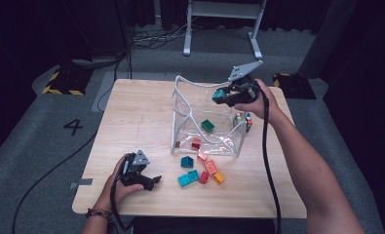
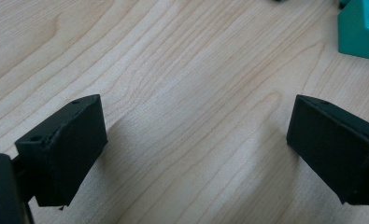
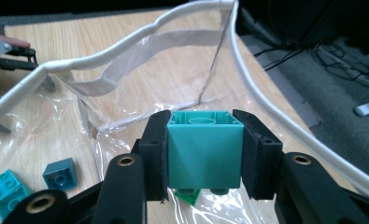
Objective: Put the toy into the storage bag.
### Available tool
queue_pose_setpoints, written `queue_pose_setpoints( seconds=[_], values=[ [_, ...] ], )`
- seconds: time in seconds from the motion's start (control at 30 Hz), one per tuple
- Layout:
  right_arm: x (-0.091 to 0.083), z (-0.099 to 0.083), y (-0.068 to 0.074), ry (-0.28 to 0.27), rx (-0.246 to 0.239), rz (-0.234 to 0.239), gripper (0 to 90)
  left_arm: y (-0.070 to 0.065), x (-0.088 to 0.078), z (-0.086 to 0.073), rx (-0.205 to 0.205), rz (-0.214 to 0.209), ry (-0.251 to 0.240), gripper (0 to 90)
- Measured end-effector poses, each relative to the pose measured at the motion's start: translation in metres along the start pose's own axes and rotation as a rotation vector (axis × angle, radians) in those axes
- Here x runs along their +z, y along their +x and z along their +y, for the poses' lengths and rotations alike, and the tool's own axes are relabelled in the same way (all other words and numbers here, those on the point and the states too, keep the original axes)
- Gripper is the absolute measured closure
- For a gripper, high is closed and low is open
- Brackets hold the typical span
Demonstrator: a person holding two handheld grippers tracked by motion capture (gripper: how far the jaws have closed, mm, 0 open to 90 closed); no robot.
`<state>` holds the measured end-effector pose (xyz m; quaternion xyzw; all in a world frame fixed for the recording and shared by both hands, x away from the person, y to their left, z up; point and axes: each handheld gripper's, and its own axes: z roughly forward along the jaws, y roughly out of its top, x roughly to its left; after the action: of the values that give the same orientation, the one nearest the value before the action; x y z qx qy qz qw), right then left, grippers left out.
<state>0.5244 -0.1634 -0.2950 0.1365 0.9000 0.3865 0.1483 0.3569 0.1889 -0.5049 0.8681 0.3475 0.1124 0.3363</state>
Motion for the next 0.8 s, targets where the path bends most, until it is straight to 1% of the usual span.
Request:
queue_pose_setpoints(
  seconds=[0.13, 0.17, 0.2, 0.27, 0.43, 0.53, 0.6, 0.67, 0.7, 0.73, 0.77, 0.8],
  values=[
    [0.011, 0.003, 0.002, 0.051, -0.008, 0.006, 59.1, 0.0, 0.0, 0.0, 0.005, 0.001, 0.004, 5.1],
    [0.013, 0.003, 0.002, 0.056, -0.019, 0.01, 59.1, 0.0, 0.0, 0.0, 0.004, 0.0, 0.003, 5.1],
    [0.015, 0.004, 0.002, 0.068, -0.016, 0.018, 59.1, 0.0, 0.0, 0.0, 0.005, 0.001, 0.003, 5.1],
    [0.018, 0.005, 0.002, 0.089, -0.021, 0.014, 59.1, 0.0, 0.0, 0.0, 0.004, 0.001, 0.004, 5.1],
    [0.025, 0.006, 0.005, 0.129, -0.022, 0.035, 59.1, 0.0, 0.0, 0.0, 0.009, 0.006, 0.0, 5.1],
    [0.027, 0.007, 0.007, 0.172, -0.038, 0.032, 59.1, 0.0, 0.0, 0.0, 0.009, 0.006, 0.0, 5.0],
    [0.027, 0.007, 0.007, 0.182, -0.046, 0.043, 59.1, 0.0, 0.0, 0.0, 0.009, 0.006, 0.0, 5.1],
    [0.026, 0.006, 0.008, 0.2, -0.042, 0.045, 59.1, 0.0, 0.0, 0.0, 0.007, 0.006, -0.001, 5.1],
    [0.026, 0.005, 0.008, 0.212, -0.046, 0.054, 59.1, 0.0, 0.0, 0.0, 0.009, 0.006, 0.001, 5.1],
    [0.026, 0.003, 0.007, 0.233, -0.048, 0.054, 59.1, 0.0, 0.0, 0.0, 0.007, 0.006, 0.0, 5.0],
    [0.026, 0.002, 0.006, 0.238, -0.055, 0.056, 59.1, 0.0, 0.0, 0.0, 0.004, 0.006, -0.003, 5.1],
    [0.026, -0.001, 0.006, 0.264, -0.062, 0.062, 59.0, 0.0, 0.0, 0.0, 0.005, 0.006, -0.003, 5.1]
  ],
)
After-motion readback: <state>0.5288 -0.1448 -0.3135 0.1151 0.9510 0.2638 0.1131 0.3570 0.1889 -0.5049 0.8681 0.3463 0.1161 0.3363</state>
